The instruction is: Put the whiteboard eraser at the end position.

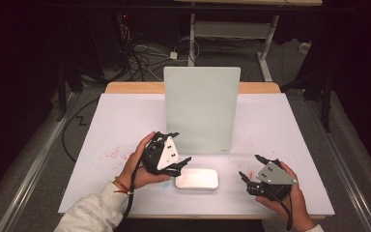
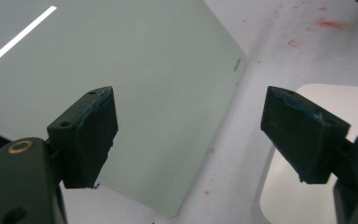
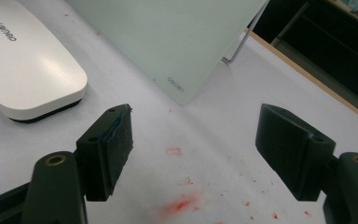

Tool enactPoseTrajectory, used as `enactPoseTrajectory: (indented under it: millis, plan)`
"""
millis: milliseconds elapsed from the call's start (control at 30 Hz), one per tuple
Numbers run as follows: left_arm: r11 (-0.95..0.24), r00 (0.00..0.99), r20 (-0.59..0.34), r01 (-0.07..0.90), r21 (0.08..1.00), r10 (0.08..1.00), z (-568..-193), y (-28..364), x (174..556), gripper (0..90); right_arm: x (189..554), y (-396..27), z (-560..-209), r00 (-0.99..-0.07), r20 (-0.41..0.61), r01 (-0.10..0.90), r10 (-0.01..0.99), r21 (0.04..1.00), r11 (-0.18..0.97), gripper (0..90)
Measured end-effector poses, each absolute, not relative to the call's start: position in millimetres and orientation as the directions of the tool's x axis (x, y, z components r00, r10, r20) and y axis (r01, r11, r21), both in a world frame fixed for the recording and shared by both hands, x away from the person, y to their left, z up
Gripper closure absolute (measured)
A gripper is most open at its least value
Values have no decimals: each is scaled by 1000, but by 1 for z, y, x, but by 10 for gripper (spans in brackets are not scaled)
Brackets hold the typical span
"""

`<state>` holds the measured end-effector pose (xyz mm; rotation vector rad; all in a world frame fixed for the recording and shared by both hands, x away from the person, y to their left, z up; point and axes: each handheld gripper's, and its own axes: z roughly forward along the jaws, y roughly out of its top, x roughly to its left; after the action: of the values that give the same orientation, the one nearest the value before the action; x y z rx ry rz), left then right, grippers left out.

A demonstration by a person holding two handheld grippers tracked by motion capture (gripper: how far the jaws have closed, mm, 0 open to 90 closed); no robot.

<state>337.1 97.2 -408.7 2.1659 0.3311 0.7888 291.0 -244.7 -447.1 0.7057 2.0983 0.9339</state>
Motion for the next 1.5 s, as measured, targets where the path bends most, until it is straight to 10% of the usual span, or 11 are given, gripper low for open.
enactPoseTrajectory:
  millis: [1500]
  plan:
    - [-625,641,476,6,781,601,-427,161,307,158,282,-250,-439,-559,-387,164,734,815,555,261]
